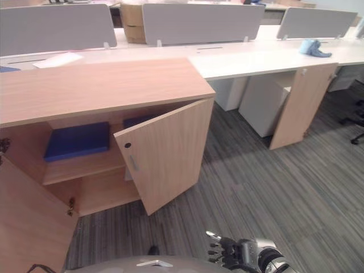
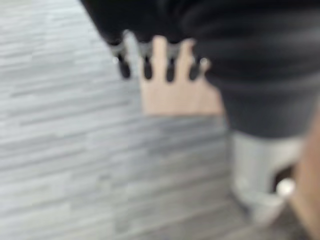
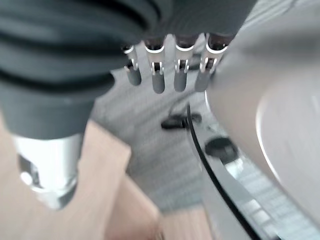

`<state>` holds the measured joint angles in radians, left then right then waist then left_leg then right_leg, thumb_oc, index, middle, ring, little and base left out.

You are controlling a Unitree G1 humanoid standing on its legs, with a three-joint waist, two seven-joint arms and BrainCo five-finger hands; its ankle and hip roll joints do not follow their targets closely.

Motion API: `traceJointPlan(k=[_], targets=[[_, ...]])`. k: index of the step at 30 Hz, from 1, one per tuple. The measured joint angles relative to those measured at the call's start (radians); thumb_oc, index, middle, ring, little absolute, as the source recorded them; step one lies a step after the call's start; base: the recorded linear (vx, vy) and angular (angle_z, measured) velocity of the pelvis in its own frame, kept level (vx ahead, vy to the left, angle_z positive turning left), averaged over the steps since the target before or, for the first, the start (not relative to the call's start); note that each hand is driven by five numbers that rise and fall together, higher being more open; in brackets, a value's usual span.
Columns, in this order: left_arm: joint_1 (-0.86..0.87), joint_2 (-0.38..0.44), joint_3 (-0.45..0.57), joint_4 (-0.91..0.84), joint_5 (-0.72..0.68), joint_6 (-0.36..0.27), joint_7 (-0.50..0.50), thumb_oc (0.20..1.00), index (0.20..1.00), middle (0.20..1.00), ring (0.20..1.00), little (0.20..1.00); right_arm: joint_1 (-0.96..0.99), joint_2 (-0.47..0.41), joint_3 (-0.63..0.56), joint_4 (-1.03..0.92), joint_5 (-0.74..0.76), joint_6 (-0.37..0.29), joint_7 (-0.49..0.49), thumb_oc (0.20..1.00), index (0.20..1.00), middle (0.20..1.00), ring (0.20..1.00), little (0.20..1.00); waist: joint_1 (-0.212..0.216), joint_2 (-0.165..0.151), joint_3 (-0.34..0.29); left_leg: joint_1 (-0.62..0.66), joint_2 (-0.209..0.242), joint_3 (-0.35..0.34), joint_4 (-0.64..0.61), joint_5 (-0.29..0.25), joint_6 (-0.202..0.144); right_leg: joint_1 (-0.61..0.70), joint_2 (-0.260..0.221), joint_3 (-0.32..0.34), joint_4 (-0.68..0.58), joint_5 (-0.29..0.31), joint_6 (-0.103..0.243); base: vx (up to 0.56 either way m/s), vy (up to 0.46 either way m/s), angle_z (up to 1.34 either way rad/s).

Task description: Put the empty folder in the office cabinet

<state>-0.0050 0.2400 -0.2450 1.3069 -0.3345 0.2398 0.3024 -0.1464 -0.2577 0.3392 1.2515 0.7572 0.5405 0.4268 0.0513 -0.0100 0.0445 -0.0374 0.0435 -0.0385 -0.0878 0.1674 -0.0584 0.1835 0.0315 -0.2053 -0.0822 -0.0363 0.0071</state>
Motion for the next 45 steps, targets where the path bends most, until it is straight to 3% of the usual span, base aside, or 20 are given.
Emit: traceJointPlan(k=[3, 4, 5, 8, 11, 14, 15, 19, 20, 25, 26, 28, 29, 33, 34, 35, 36, 38, 44, 45], targets=[[0.003, -0.020, 0.017, 0.005, -0.012, -0.002, 0.016, 1.000, 1.000, 1.000, 1.000, 1.000, 0.005, -0.023, -0.024, 0.045, -0.032, 0.001, -0.073, 1.000, 1.000, 1.000, 1.000, 1.000, 0.015, 0.013, 0.003, -0.017, -0.001, 0.018, 0.000, -0.038, 0.006, -0.001, -0.011, -0.057, 0.000, 0.007, -0.013, -0.01, 0.105, 0.49], [0.001, -0.027, 0.048, 0.018, -0.013, 0.000, 0.028, 1.000, 1.000, 1.000, 1.000, 1.000, 0.010, -0.021, -0.052, 0.074, -0.035, 0.005, -0.121, 1.000, 1.000, 1.000, 1.000, 1.000, 0.018, -0.015, 0.015, -0.009, -0.012, 0.057, 0.003, -0.077, 0.003, -0.005, -0.044, -0.096, -0.002, 0.008, -0.025, -0.03, 0.291, 0.92], [0.013, -0.027, 0.086, 0.043, -0.016, 0.018, 0.042, 1.000, 1.000, 1.000, 1.000, 1.000, 0.023, -0.020, -0.078, 0.096, -0.043, 0.019, -0.179, 1.000, 1.000, 1.000, 1.000, 1.000, 0.020, -0.034, 0.022, 0.004, -0.022, 0.091, 0.012, -0.071, -0.006, 0.003, -0.096, -0.127, -0.001, 0.008, -0.026, -0.02, 0.223, 0.66], [0.044, -0.024, 0.137, 0.064, -0.044, 0.040, 0.071, 1.000, 1.000, 1.000, 1.000, 1.000, 0.057, -0.024, -0.146, 0.096, -0.076, 0.029, -0.225, 1.000, 1.000, 1.000, 1.000, 1.000, 0.015, -0.019, 0.036, 0.026, 0.016, 0.089, 0.074, -0.071, -0.006, 0.012, -0.126, -0.151, -0.001, 0.012, -0.019, -0.01, 0.259, 0.42], [0.046, -0.021, 0.200, 0.064, -0.052, 0.038, 0.079, 1.000, 1.000, 1.000, 1.000, 1.000, 0.115, -0.040, -0.235, 0.100, -0.096, 0.034, -0.250, 1.000, 1.000, 1.000, 1.000, 1.000, 0.001, 0.006, 0.060, 0.089, 0.061, 0.117, 0.060, -0.079, -0.018, 0.010, -0.156, -0.170, -0.001, 0.028, 0.005, 0.01, 0.339, 0.25], [0.044, -0.026, 0.206, 0.063, -0.053, 0.026, 0.085, 1.000, 1.000, 1.000, 1.000, 1.000, 0.144, -0.094, -0.258, 0.093, -0.146, 0.044, -0.263, 1.000, 1.000, 1.000, 1.000, 1.000, -0.047, 0.057, 0.089, 0.128, 0.080, 0.140, 0.033, -0.073, -0.003, 0.009, -0.165, -0.178, 0.008, 0.038, 0.074, 0.00, 0.358, 0.29], [0.030, -0.017, 0.207, 0.054, -0.054, 0.010, 0.087, 1.000, 1.000, 1.000, 1.000, 1.000, 0.160, -0.104, -0.267, 0.093, -0.156, 0.043, -0.261, 1.000, 1.000, 1.000, 1.000, 1.000, -0.058, 0.064, 0.103, 0.136, 0.060, 0.141, 0.010, -0.090, -0.031, -0.010, -0.199, -0.171, 0.036, 0.041, 0.089, 0.00, 0.431, 0.15], [0.006, 0.055, 0.208, 0.034, -0.055, -0.030, 0.106, 1.000, 1.000, 1.000, 1.000, 1.000, 0.158, -0.073, -0.281, 0.094, -0.150, 0.046, -0.240, 1.000, 1.000, 1.000, 1.000, 1.000, -0.067, 0.009, 0.124, 0.121, -0.006, 0.138, 0.010, -0.098, -0.002, -0.045, -0.248, -0.093, 0.047, 0.041, 0.097, 0.00, 0.304, 0.05], [-0.010, 0.116, 0.224, 0.034, -0.057, -0.051, 0.107, 1.000, 1.000, 1.000, 1.000, 1.000, 0.166, -0.050, -0.301, 0.097, -0.145, 0.040, -0.238, 1.000, 1.000, 1.000, 1.000, 1.000, -0.065, -0.029, 0.125, 0.118, -0.040, 0.144, 0.000, -0.110, 0.025, -0.044, -0.284, -0.079, 0.049, 0.070, 0.120, 0.00, 0.000, 0.00], [-0.051, 0.210, 0.229, 0.028, -0.055, -0.085, 0.105, 1.000, 1.000, 1.000, 1.000, 1.000, 0.164, -0.020, -0.300, 0.102, -0.145, 0.022, -0.212, 1.000, 1.000, 1.000, 1.000, 1.000, -0.047, -0.059, 0.108, 0.129, -0.084, 0.158, 0.014, -0.117, 0.042, -0.056, -0.323, -0.073, 0.074, 0.097, 0.142, -0.01, 0.226, -0.04], [-0.123, 0.255, 0.229, 0.078, -0.056, -0.098, 0.105, 1.000, 1.000, 1.000, 1.000, 1.000, 0.160, 0.003, -0.261, 0.092, -0.101, 0.007, -0.217, 1.000, 1.000, 1.000, 1.000, 1.000, -0.039, -0.058, 0.106, 0.083, -0.107, 0.175, 0.095, -0.147, 0.101, -0.080, -0.354, -0.078, 0.112, 0.116, 0.143, -0.02, 0.057, 0.07], [-0.123, 0.255, 0.229, 0.078, -0.056, -0.098, 0.105, 1.000, 1.000, 1.000, 1.000, 1.000, 0.160, 0.003, -0.261, 0.092, -0.101, 0.007, -0.217, 1.000, 1.000, 1.000, 1.000, 1.000, -0.039, -0.058, 0.106, 0.083, -0.107, 0.175, 0.095, -0.147, 0.101, -0.080, -0.354, -0.078, 0.112, 0.116, 0.143, -0.01, 0.029, 0.00], [-0.160, 0.245, 0.188, 0.094, -0.062, -0.122, 0.111, 1.000, 1.000, 1.000, 1.000, 1.000, 0.114, -0.002, -0.222, 0.082, -0.029, 0.000, -0.225, 1.000, 1.000, 1.000, 1.000, 1.000, -0.046, 0.005, 0.094, 0.016, -0.097, 0.179, 0.167, -0.208, 0.118, -0.143, -0.361, -0.076, 0.167, 0.210, 0.063, 0.00, 0.000, -0.06], [-0.158, 0.243, 0.168, 0.074, -0.063, -0.137, 0.111, 1.000, 1.000, 1.000, 1.000, 1.000, 0.111, -0.004, -0.227, 0.086, -0.019, 0.002, -0.227, 1.000, 1.000, 1.000, 1.000, 1.000, -0.047, 0.023, 0.082, 0.051, -0.096, 0.182, 0.075, -0.195, 0.101, -0.177, -0.353, -0.057, 0.194, 0.224, 0.081, -0.04, 0.098, -0.02], [-0.152, 0.202, 0.167, 0.025, -0.093, -0.145, 0.151, 1.000, 1.000, 1.000, 1.000, 1.000, 0.099, 0.010, -0.207, 0.068, -0.020, 0.003, -0.219, 1.000, 1.000, 1.000, 1.000, 1.000, -0.047, 0.033, 0.079, 0.067, -0.083, 0.153, 0.028, -0.092, 0.163, -0.268, -0.225, 0.012, 0.323, 0.024, 0.114, -0.01, 0.041, -0.11], [-0.152, 0.202, 0.167, 0.025, -0.093, -0.145, 0.151, 1.000, 1.000, 1.000, 1.000, 1.000, 0.099, 0.010, -0.207, 0.068, -0.020, 0.003, -0.219, 1.000, 1.000, 1.000, 1.000, 1.000, -0.047, 0.033, 0.079, 0.067, -0.083, 0.153, 0.028, -0.092, 0.163, -0.268, -0.225, 0.012, 0.323, 0.024, 0.114, 0.02, 0.055, 0.32], [-0.156, 0.182, 0.124, -0.016, -0.123, -0.136, 0.155, 1.000, 1.000, 1.000, 1.000, 1.000, 0.111, 0.031, -0.195, 0.057, -0.021, 0.001, -0.218, 1.000, 1.000, 1.000, 1.000, 1.000, -0.093, 0.014, 0.086, 0.079, -0.095, 0.114, 0.000, -0.072, 0.174, -0.288, -0.111, 0.128, 0.327, -0.010, 0.101, 0.03, 0.015, 0.43], [-0.159, 0.181, 0.134, -0.100, -0.119, -0.120, 0.193, 1.000, 1.000, 1.000, 1.000, 1.000, 0.124, 0.027, -0.195, 0.058, -0.022, 0.005, -0.223, 1.000, 1.000, 1.000, 1.000, 1.000, -0.102, 0.009, 0.085, 0.079, -0.105, 0.117, 0.000, -0.074, 0.163, -0.288, -0.070, 0.169, 0.319, -0.011, 0.100, 0.07, -0.010, 0.52], [-0.104, 0.211, 0.161, -0.194, -0.110, -0.128, 0.263, 1.000, 1.000, 1.000, 1.000, 1.000, 0.141, -0.034, -0.238, 0.089, -0.039, -0.001, -0.246, 1.000, 1.000, 1.000, 1.000, 1.000, -0.090, 0.023, 0.051, 0.083, -0.123, 0.136, 0.000, -0.080, 0.152, -0.279, -0.091, 0.158, 0.255, -0.022, 0.082, 0.04, -0.017, 0.01], [-0.104, 0.239, 0.169, -0.234, -0.083, -0.138, 0.261, 1.000, 1.000, 1.000, 1.000, 1.000, 0.142, -0.031, -0.238, 0.086, -0.039, -0.003, -0.244, 1.000, 1.000, 1.000, 1.000, 1.000, -0.085, 0.023, 0.046, 0.085, -0.123, 0.138, 0.000, -0.079, 0.151, -0.211, -0.148, 0.162, 0.160, -0.016, 0.089, 0.02, -0.010, -0.07]])
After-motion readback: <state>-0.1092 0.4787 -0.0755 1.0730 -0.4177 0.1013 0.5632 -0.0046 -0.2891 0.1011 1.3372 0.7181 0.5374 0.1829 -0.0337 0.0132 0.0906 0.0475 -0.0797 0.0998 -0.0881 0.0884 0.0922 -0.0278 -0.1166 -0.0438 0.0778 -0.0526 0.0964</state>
